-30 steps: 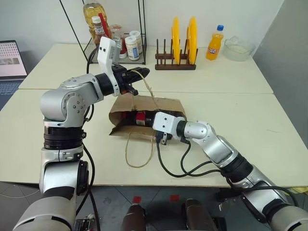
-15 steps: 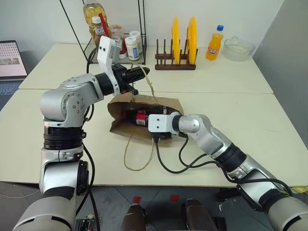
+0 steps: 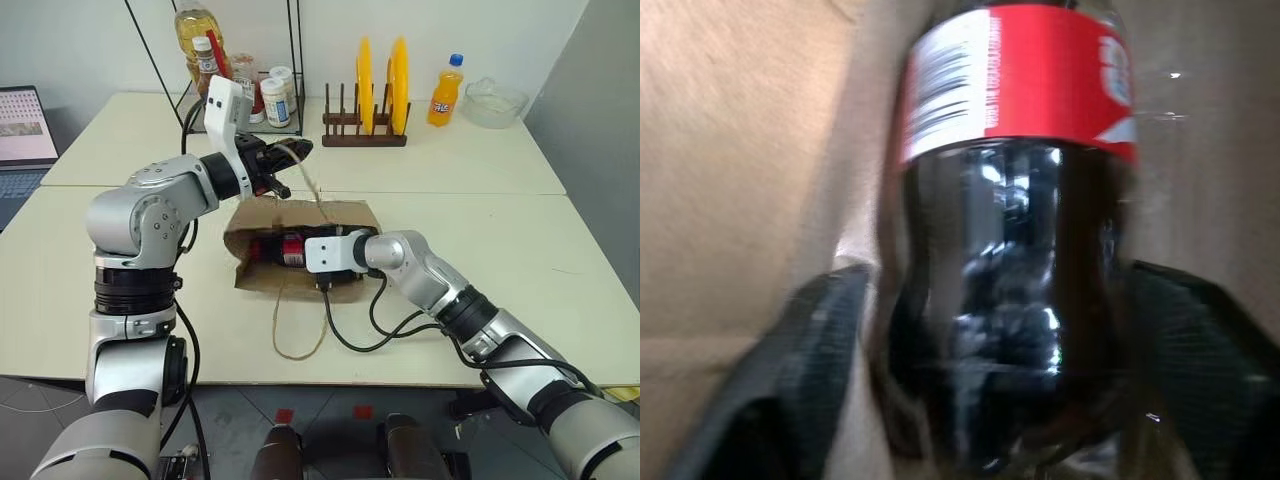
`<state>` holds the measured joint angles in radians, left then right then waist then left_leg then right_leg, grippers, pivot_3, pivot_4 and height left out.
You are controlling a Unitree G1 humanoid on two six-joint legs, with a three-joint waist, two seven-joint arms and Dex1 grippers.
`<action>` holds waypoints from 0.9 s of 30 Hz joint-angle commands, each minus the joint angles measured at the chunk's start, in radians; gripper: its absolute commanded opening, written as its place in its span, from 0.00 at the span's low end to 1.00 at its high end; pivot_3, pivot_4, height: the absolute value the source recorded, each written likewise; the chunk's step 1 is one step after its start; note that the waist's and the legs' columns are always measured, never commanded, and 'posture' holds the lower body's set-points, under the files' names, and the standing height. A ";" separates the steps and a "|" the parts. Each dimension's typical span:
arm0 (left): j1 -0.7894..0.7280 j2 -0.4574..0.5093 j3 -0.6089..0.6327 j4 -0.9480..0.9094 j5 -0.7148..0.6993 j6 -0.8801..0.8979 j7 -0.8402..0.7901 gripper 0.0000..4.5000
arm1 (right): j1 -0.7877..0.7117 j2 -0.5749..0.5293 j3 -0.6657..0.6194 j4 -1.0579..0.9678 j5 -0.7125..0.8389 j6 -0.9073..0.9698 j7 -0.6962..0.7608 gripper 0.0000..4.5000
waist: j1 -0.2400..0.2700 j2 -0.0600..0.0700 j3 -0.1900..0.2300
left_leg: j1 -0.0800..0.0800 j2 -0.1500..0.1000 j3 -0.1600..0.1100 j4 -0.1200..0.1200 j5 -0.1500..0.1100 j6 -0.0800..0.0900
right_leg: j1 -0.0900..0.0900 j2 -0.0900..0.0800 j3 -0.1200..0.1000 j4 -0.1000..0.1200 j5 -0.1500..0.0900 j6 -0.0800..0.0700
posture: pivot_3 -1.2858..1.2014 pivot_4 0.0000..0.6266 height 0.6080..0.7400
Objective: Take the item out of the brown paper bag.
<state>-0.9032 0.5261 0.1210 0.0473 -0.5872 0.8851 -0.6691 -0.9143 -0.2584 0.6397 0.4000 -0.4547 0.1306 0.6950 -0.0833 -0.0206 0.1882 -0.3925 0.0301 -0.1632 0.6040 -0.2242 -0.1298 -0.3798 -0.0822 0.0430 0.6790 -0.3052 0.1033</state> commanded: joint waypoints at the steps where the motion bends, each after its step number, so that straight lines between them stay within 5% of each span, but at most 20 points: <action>1: 0.000 0.002 0.028 -0.042 -0.011 -0.020 0.004 0.00 | 0.004 -0.026 -0.022 0.047 -0.025 -0.001 -0.003 0.69 | 0.000 0.000 0.000 | 0.000 0.000 0.000 0.000 0.000 0.000 | 0.000 0.000 0.000 0.000 0.000 0.000 | 0.52 0.24 1.00; 17: -0.004 -0.008 0.006 0.013 0.045 -0.077 0.025 0.00 | 0.140 -0.129 -0.175 -0.362 0.131 -0.048 0.129 0.69 | 0.001 0.000 0.000 | -0.004 0.000 0.000 0.000 0.000 0.000 | -0.003 0.000 0.000 -0.001 0.000 0.000 | 0.52 0.24 1.00; 27: -0.021 -0.030 -0.007 0.092 0.096 -0.140 0.027 0.00 | 0.254 -0.200 -0.353 -0.610 0.413 0.016 0.256 0.69 | 0.001 0.000 0.000 | -0.006 0.000 0.000 0.001 0.000 0.000 | -0.004 0.000 0.000 -0.001 0.000 0.000 | 0.52 0.24 1.00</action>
<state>-0.8999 0.4976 0.1121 0.1508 -0.4984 0.7716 -0.6410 -0.6622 -0.4477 0.3528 -0.1167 -0.1306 0.1516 0.9208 -0.0822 -0.0205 0.1883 -0.3985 0.0297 -0.1632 0.6048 -0.2242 -0.1298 -0.3841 -0.0823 0.0429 0.6777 -0.3052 0.1033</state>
